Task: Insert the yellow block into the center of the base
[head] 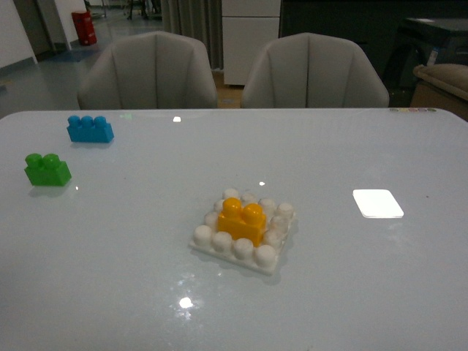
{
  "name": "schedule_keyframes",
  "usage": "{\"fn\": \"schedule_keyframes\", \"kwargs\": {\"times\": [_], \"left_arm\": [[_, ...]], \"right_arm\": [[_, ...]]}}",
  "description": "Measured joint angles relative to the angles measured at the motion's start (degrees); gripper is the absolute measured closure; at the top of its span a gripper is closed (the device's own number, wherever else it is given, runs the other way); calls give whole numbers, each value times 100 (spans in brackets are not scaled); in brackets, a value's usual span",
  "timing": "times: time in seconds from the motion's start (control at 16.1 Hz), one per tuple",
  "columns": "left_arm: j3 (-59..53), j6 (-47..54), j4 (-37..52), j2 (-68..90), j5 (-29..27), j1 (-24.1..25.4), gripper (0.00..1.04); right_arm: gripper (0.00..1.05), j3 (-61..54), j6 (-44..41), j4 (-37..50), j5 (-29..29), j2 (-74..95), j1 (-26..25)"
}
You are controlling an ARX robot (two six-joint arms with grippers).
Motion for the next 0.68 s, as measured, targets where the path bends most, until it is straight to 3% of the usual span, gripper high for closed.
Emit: {"fn": "schedule_keyframes", "kwargs": {"times": [0.12, 0.62, 0.68], "left_arm": [[-267, 11, -367, -688, 221, 236, 103], [-621, 15, -1539, -2262, 647, 654, 103], [-726, 17, -2098, -2892, 1040, 1145, 103]], "right_arm": [[6, 0, 0, 2, -2, 0, 0], [6, 0, 0, 2, -2, 0, 0], [6, 0, 0, 0, 2, 0, 0]]}}
